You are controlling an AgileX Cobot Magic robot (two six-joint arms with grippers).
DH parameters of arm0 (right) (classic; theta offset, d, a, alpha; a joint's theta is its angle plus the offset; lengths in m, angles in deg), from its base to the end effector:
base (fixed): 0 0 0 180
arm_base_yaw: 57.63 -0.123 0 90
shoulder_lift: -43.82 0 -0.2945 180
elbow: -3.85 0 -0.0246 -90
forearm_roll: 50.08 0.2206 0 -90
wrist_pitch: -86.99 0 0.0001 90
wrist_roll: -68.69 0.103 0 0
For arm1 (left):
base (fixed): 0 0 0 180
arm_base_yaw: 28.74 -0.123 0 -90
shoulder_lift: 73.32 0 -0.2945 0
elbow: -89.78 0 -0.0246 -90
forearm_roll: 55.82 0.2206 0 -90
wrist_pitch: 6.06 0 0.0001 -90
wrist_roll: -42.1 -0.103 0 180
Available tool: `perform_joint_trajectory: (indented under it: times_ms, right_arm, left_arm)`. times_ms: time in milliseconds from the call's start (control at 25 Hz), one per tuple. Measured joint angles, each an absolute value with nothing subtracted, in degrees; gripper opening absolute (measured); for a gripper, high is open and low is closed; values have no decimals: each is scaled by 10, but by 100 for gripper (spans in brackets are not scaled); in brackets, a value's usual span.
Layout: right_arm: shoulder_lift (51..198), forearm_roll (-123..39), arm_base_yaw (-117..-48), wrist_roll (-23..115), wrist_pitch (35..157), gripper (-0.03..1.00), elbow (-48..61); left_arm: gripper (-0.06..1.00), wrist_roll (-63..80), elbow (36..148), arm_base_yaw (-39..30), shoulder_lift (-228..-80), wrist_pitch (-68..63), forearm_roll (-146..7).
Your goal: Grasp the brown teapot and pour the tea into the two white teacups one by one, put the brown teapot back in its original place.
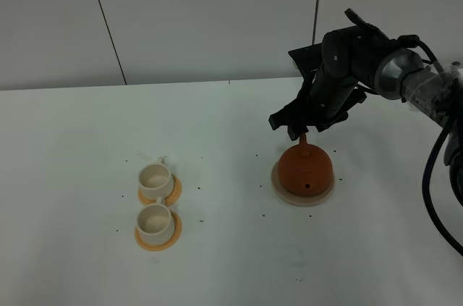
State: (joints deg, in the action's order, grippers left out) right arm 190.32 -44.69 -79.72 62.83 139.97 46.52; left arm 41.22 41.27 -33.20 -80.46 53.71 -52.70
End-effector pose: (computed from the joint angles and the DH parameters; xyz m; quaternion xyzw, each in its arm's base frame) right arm 0.4662 0.1975 0.1623 -0.2167 0.9544 0.0704 0.1928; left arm -0.0313 0.0024 0.2602 -0.0274 0.8446 0.0521 0.5322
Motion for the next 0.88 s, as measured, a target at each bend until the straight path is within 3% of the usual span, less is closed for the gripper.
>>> perform_joint_trajectory:
  times_ms: [880]
  right_arm:
    - [1908,-497,-797,642,1407,50,466]
  left_arm:
    - [37,412,413,-332,-805,537,-527]
